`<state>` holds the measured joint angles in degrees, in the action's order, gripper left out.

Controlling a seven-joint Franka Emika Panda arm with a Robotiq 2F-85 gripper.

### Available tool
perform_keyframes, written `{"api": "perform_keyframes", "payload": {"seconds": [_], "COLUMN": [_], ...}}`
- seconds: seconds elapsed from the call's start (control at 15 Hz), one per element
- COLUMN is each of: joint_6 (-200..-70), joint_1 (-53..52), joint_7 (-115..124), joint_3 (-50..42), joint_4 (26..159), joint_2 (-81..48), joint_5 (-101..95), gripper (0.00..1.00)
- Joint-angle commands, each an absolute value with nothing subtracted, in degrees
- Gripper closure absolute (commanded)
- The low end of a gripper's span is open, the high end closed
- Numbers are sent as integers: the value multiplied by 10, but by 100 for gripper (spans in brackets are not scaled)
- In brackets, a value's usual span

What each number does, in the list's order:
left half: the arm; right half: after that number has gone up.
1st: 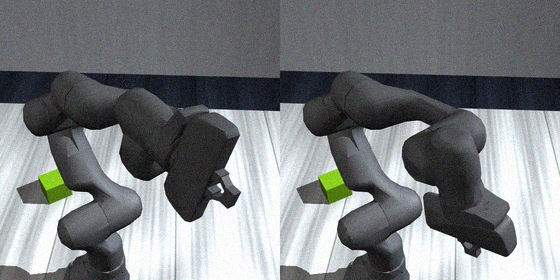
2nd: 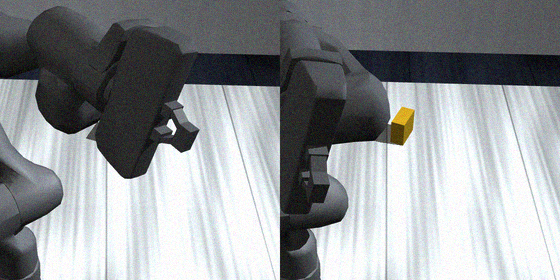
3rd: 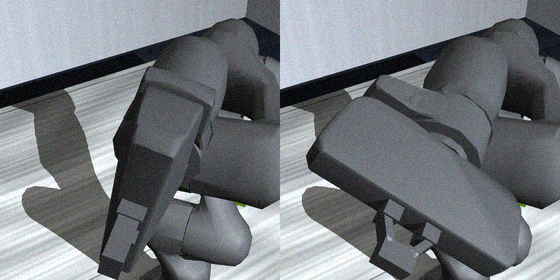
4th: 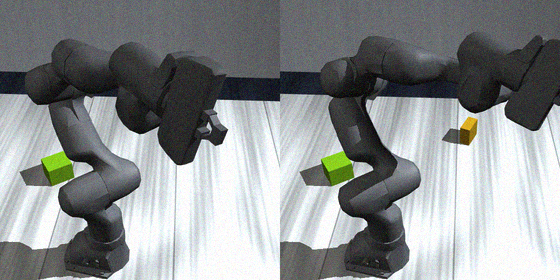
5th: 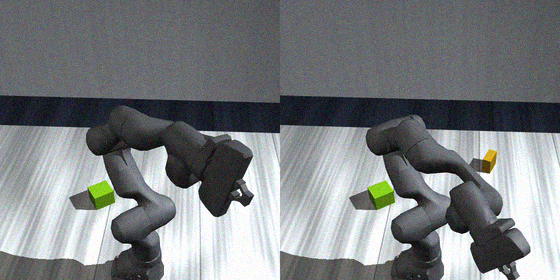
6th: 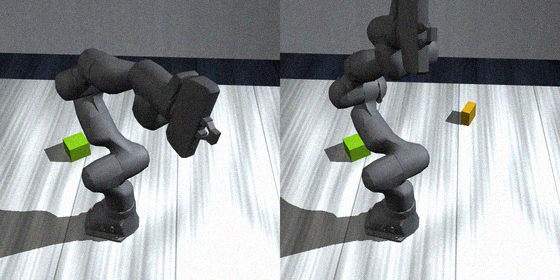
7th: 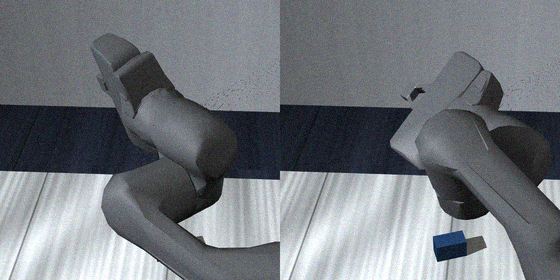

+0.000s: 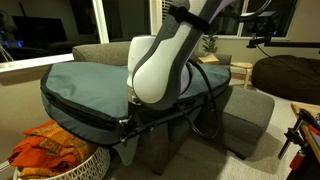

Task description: Close the zip from left to right

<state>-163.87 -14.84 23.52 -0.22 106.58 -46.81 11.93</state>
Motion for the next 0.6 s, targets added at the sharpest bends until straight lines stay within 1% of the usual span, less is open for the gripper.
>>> {"api": "perform_keyframes", "payload": {"seconds": [0.0, 0.33, 0.53], "joint_6": [-1684, -1720, -1721], "joint_1": [-181, -209, -228], "joint_7": [261, 277, 284], "joint_3": [-24, -33, -56], "joint_4": [1126, 1167, 1179], "joint_2": [-437, -425, -415], "joint_5": [119, 128, 126], "gripper": [0, 0, 0]}}
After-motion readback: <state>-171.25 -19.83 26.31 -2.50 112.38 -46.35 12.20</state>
